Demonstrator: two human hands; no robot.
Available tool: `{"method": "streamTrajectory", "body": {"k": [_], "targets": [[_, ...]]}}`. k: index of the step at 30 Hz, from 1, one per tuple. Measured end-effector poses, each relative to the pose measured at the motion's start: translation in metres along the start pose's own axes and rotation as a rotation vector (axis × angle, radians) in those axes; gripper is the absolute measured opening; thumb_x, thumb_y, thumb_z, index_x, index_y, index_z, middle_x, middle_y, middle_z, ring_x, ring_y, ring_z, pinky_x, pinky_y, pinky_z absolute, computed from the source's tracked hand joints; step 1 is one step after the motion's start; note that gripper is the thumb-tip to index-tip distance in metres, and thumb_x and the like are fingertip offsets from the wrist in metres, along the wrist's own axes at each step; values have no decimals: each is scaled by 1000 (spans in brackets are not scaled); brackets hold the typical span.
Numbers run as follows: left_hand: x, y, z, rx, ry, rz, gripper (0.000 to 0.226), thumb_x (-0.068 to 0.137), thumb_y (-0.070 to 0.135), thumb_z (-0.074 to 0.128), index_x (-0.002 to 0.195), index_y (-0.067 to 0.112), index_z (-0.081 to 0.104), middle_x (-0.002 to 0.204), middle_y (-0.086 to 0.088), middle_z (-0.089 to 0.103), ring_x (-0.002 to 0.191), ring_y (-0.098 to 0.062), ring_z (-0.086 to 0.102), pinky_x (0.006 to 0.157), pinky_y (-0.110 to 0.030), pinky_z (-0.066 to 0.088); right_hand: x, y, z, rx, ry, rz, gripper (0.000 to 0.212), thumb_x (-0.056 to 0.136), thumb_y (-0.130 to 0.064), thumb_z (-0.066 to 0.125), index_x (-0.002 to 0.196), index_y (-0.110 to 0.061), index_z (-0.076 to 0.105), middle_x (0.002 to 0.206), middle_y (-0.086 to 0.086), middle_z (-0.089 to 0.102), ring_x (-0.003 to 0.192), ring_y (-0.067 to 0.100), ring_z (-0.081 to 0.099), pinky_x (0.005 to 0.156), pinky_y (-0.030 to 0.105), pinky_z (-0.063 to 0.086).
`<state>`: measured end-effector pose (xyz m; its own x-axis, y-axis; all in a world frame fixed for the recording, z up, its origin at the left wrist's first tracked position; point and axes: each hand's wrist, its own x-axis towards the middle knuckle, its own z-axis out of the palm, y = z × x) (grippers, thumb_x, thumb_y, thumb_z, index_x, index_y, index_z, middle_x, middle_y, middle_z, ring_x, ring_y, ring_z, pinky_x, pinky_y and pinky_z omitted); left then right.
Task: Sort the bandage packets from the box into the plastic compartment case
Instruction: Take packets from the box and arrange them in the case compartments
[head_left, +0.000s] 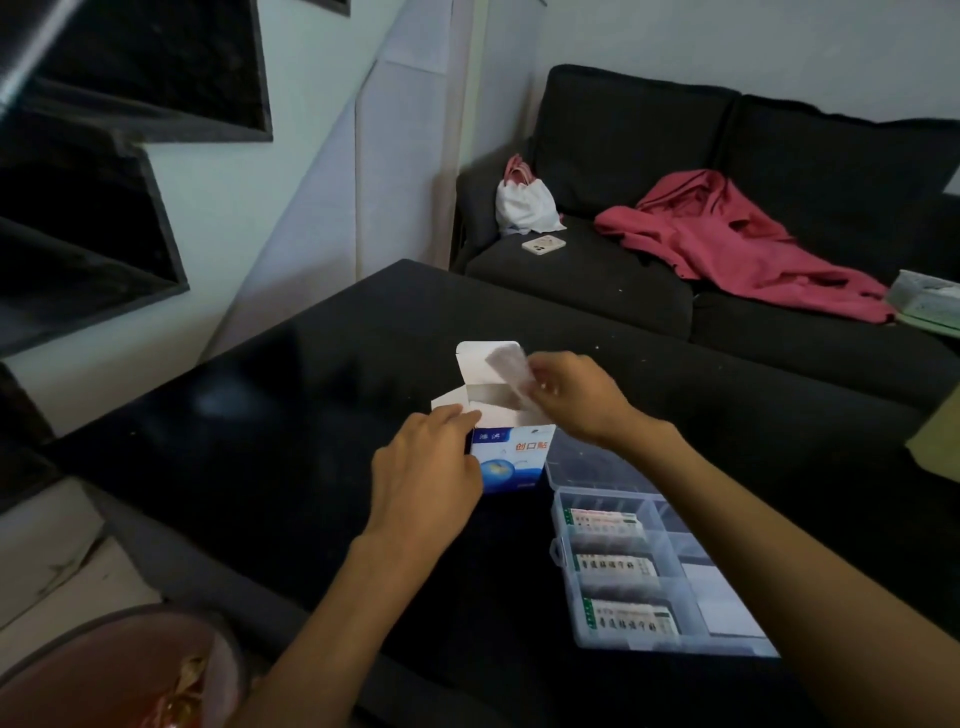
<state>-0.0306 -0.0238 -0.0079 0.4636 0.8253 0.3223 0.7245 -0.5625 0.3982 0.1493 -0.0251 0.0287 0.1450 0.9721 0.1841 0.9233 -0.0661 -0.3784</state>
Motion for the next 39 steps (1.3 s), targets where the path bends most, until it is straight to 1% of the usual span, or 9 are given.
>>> {"method": "streamTrajectory", "body": {"k": [3, 6, 11, 15, 19, 22, 25, 32, 39], "targets": [[-1, 3, -1, -19, 94, 26, 41, 95, 24, 44, 136, 27, 47, 140, 11, 45, 124, -7, 39, 89, -24, 43, -25, -6, -12, 317, 240, 85, 26, 92, -19, 54, 117, -13, 51, 113, 0, 62, 98, 11, 61, 70, 20, 52], [-5, 18, -2, -366, 202, -61, 29, 97, 38, 41, 111, 27, 63, 106, 14, 61, 93, -3, 53, 65, -8, 39, -75, -9, -20, 410, 325, 51, 19, 90, -20, 55, 108, -20, 53, 97, -15, 62, 89, -2, 62, 67, 13, 52], [-15, 51, -3, -1023, -576, -354, 45, 92, 56, 41, 96, 21, 69, 84, 4, 73, 71, -6, 62, 54, -19, 38, -147, 12, -9, -266, 305, -163, 15, 80, -27, 58, 92, -23, 66, 88, -6, 68, 82, 13, 64, 75, 26, 45], [-21, 51, 9, -964, -660, -337, 13, 89, 30, 62, 99, 28, 70, 93, 7, 70, 80, -2, 62, 54, -13, 45, -162, 20, -9, -321, 170, -159, 20, 76, -31, 64, 95, -28, 70, 90, -8, 69, 85, 11, 64, 76, 24, 43], [-25, 48, 24, -867, -700, -189, 28, 89, 17, 63, 116, 19, 64, 94, 3, 71, 76, 2, 65, 57, -7, 47, -170, 32, -13, 155, -126, 169, 32, 81, -49, 57, 112, -42, 58, 107, -28, 53, 100, -7, 52, 85, 19, 47], [-29, 47, 35, -765, -692, -81, 35, 85, 19, 68, 119, 19, 63, 95, 5, 73, 89, -2, 68, 86, -26, 54, -173, 45, -13, 303, -176, 238, 23, 88, -27, 60, 110, -35, 59, 101, -20, 59, 91, -6, 60, 74, 15, 52], [-32, 50, 40, -609, -672, 13, 28, 81, 31, 72, 108, 27, 67, 93, 11, 73, 88, 1, 67, 90, -36, 53, -174, 56, -18, 395, -229, 274, 21, 83, -13, 67, 100, -26, 67, 93, -10, 67, 86, -5, 64, 71, 13, 52], [-43, 62, 30, -104, -478, 309, 28, 81, 47, 67, 107, 38, 65, 77, 20, 55, 64, 8, 47, 55, -9, 29, -176, 58, -15, 229, -308, 217, 19, 85, -14, 66, 99, -24, 71, 103, -9, 68, 91, -2, 63, 80, 15, 52], [-44, 59, 28, -43, -441, 419, 24, 85, 49, 61, 104, 36, 68, 110, 18, 58, 96, 1, 50, 74, -22, 44, -175, 52, -11, 19, -273, 143, 17, 84, -26, 67, 97, -35, 72, 98, -17, 70, 89, -2, 62, 83, 24, 53]]}}
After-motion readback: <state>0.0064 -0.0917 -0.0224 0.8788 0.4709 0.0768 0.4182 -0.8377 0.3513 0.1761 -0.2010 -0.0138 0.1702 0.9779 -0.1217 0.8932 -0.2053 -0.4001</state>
